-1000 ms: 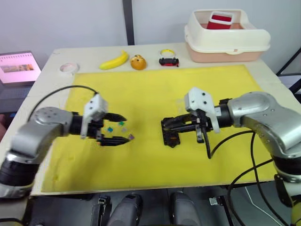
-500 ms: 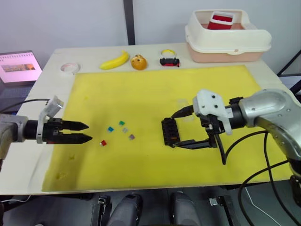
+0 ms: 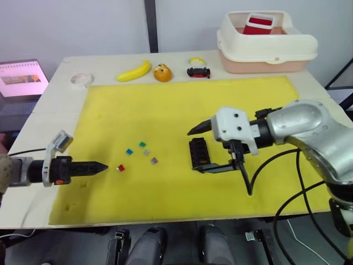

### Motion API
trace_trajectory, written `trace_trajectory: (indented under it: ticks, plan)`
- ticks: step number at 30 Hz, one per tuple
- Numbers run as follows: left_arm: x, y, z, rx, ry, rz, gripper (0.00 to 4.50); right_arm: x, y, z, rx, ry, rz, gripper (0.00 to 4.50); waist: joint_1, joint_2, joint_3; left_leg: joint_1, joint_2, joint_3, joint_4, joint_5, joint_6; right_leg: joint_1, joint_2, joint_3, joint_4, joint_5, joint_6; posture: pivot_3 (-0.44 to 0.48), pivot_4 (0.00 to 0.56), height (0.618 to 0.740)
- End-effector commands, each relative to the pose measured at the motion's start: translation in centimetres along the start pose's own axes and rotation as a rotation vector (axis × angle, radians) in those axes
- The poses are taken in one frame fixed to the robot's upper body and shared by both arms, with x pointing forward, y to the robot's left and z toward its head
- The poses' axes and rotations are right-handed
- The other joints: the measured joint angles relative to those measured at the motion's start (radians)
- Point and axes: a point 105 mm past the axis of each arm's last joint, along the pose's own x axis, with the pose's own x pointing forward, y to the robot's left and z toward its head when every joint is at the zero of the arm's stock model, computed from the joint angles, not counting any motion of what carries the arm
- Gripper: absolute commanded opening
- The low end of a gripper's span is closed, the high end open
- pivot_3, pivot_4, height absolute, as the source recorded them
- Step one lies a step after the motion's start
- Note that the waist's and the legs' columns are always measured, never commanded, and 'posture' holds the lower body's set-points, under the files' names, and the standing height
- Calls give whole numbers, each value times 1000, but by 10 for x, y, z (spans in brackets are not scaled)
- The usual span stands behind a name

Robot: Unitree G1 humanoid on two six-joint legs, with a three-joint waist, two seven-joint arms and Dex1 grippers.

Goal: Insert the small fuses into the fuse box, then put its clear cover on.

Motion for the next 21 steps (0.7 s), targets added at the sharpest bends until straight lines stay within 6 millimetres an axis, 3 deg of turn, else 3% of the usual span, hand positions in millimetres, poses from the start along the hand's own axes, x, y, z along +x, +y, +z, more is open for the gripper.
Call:
trace_trajectory:
  ticks: [1,18,21]
  plan:
    - [0,4,0,-63,-22,-10,4500,-3,-3,10,-57,-14,-25,4474,-2,0,0,0,0,0,0,0,0,0,0,0,0,0,0,0,150,740]
    - [41,7,-2,-165,-32,-80,4500,-5,-2,6,-38,8,-29,4474,13,0,-1,0,-2,0,1,0,0,1,0,4,0,0,0,0,150,740]
    - [43,5,-2,-163,-30,-83,3685,-5,-2,6,-37,10,-30,4500,21,0,-1,0,-2,0,1,0,0,1,0,4,0,0,0,0,150,740]
